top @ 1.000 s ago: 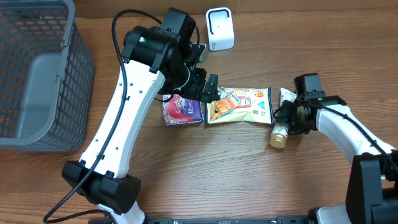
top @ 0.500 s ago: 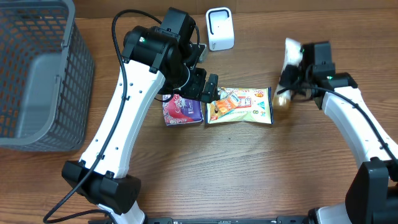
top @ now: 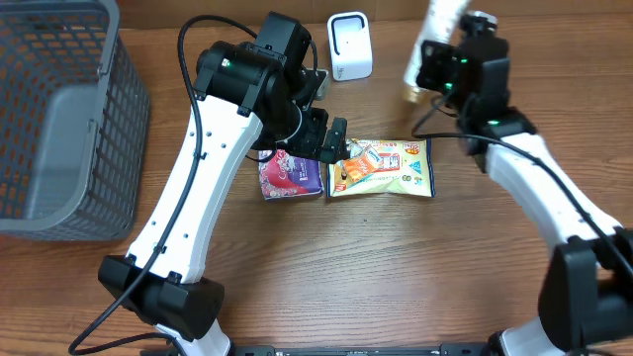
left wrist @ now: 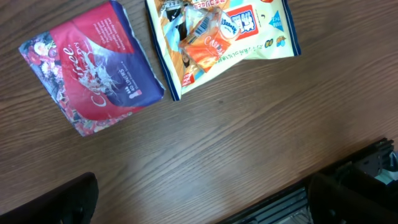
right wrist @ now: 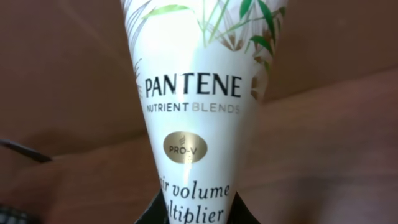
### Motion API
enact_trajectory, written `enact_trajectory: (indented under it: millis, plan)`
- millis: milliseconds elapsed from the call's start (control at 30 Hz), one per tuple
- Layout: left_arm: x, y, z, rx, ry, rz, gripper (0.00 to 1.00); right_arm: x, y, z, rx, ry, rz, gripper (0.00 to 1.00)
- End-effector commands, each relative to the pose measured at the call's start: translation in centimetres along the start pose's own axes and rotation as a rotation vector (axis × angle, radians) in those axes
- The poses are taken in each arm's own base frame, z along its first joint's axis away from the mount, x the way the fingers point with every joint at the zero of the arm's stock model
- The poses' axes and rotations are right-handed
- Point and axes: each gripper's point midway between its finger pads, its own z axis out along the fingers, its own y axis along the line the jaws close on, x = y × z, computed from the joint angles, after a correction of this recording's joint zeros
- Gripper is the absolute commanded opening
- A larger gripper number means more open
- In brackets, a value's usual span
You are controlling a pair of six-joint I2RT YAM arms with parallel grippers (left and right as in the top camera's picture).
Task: Scan the item barcode
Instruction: 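Carry the Pantene tube to the white scanner and hold it there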
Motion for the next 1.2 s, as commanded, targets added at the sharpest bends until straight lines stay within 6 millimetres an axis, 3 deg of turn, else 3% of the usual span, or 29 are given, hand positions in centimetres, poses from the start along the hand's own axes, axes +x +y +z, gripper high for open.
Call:
enact_trajectory:
  millis: [0,200,367,533,1067,1167]
  plan:
    - [0.0,0.1,0.2,-0.006,0.005,0.022,1.0,0.1,2.8,1.8,-0.058,-0.039,0.005,0.04]
    - [0.0,0.1,0.2,-0.006,0.005,0.022,1.0,0.5,4.5,4.7,-0.09,-0.09,-0.011,0.04]
    - [0.0,0.1,0.2,-0.006,0.005,0.022,1.0,3.5,5.6,7.2,-0.104,-0.044,-0.023,0.04]
    - [0.0,0.1,0.2,-0.006,0.005,0.022,1.0,7.0,5.4,9.1,-0.102,0.004,-0.033,0.04]
    - [0.0,0.1,0.2,-0.006,0.005,0.022,1.0,10.1,6.3,9.9,-0.126,0.049,-0.063,0.04]
    - [0.0,0.1,0.2,-0.006,0.005,0.022,1.0,9.9,6.9,9.9,-0.142,0.034,-0.066,0.04]
